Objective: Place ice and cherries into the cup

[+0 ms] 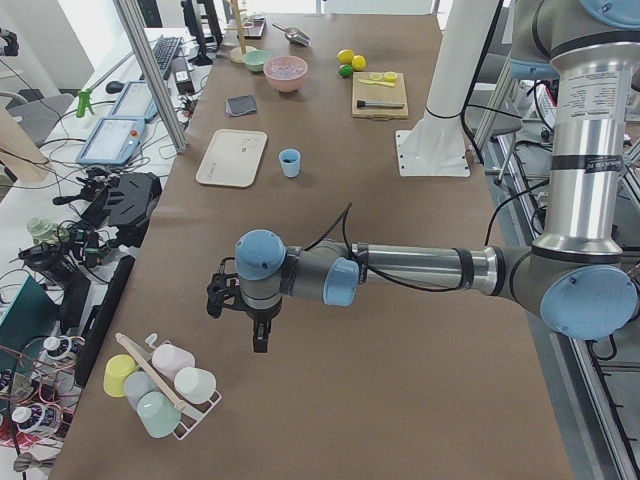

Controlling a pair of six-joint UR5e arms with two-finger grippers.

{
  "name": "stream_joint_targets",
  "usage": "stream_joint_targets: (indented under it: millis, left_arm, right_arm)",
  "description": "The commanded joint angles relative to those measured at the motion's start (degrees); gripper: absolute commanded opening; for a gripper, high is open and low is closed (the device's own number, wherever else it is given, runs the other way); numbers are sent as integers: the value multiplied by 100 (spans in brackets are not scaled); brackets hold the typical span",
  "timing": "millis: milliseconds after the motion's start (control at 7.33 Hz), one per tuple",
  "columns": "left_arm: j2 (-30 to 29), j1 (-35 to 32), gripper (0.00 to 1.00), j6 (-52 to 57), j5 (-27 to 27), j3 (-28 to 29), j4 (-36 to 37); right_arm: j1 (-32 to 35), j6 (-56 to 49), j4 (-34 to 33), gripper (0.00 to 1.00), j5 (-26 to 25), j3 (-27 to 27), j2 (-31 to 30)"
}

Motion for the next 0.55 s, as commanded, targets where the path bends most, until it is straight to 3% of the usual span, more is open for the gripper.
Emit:
stream_joint_targets:
  millis: [0, 409]
  left_arm:
    - [195, -20, 98, -6, 74, -193, 17]
    - [292, -20, 98, -6, 74, -202, 17]
  right_arm:
    - [0, 0, -6, 100, -9, -20, -9]
    - [17, 342, -849, 100, -18, -29, 220]
